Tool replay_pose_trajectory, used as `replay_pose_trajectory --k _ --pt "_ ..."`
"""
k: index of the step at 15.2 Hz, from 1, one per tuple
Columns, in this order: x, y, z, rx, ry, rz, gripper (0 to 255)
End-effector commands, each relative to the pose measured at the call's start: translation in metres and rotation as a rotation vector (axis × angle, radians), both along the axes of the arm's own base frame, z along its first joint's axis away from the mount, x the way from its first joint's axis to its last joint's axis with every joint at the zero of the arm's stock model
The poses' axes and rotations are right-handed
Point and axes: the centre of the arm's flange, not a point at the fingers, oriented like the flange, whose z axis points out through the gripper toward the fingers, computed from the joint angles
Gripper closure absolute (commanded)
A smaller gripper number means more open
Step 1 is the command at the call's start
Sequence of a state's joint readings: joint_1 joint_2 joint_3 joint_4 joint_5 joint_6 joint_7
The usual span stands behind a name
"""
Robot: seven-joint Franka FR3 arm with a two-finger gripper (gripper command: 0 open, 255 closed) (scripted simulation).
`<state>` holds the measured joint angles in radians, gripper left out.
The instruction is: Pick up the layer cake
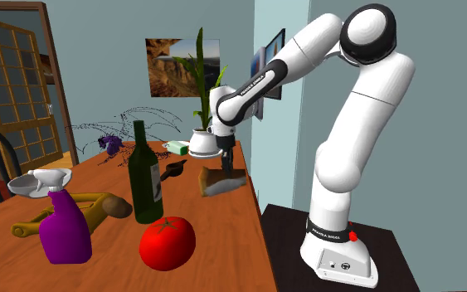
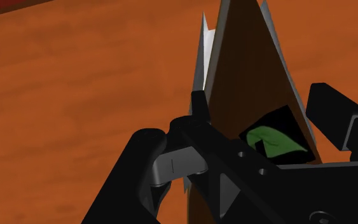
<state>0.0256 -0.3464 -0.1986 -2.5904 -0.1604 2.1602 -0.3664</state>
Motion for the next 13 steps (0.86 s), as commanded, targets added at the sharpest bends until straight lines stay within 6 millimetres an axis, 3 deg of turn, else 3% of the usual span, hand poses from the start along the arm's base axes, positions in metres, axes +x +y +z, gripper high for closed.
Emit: replay_pose_trajectory --k 1,11,13 --pt "0.000 0.000 0.010 0.000 0.000 0.000 255" --pt "0.000 0.000 0.063 0.000 0.000 0.000 255" --pt "0.000 0.000 0.064 0.000 0.000 0.000 255"
